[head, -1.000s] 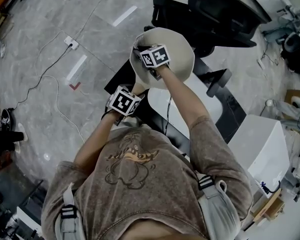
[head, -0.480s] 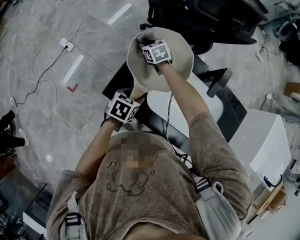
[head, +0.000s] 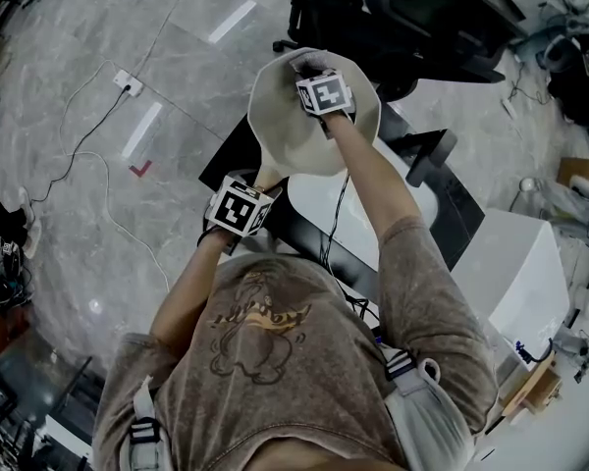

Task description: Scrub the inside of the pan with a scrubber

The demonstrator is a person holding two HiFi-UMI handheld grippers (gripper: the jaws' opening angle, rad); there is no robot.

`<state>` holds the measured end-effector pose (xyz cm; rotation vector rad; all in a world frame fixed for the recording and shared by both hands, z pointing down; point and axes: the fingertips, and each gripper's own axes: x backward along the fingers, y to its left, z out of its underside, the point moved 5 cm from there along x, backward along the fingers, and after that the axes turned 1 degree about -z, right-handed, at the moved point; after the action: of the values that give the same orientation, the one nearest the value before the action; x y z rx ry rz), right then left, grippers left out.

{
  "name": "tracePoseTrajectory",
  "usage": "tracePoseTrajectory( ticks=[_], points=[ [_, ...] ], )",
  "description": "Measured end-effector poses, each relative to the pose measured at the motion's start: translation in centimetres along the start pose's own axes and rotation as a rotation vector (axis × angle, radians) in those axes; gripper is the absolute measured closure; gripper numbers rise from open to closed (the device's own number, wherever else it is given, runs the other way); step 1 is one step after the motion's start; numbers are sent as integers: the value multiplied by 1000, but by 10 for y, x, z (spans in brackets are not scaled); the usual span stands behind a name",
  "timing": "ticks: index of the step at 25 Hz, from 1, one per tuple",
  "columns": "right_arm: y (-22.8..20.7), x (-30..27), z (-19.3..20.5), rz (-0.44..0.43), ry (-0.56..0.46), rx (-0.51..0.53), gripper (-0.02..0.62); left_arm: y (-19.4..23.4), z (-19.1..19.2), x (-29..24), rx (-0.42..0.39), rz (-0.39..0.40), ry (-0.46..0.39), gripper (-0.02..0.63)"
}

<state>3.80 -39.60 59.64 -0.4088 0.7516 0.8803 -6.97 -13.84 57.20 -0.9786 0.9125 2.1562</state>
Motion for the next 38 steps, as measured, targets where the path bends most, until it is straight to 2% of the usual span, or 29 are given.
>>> tracePoseTrajectory(
  ticks=[7,14,18,21,25,38],
  points=[
    [-26,16,19,90,80,16,506,0,1,2,5,-4,-1,377],
    [-37,29,35,109,181,36,506,-1,0,0,9,-11,0,377],
    [-44,37,45,125,267,64,506,-2,-1,-2,11,-15,1,379],
    [-47,44,51,145,375,125,506,-2,-1,-1,16,-13,3,379],
    [-39,45,51,59,430,152,506,-1,-2,0,29,-15,4,379],
    [-27,64,87,-15,654,322,508,-1,-1,-1,22,-33,11,382]
  ],
)
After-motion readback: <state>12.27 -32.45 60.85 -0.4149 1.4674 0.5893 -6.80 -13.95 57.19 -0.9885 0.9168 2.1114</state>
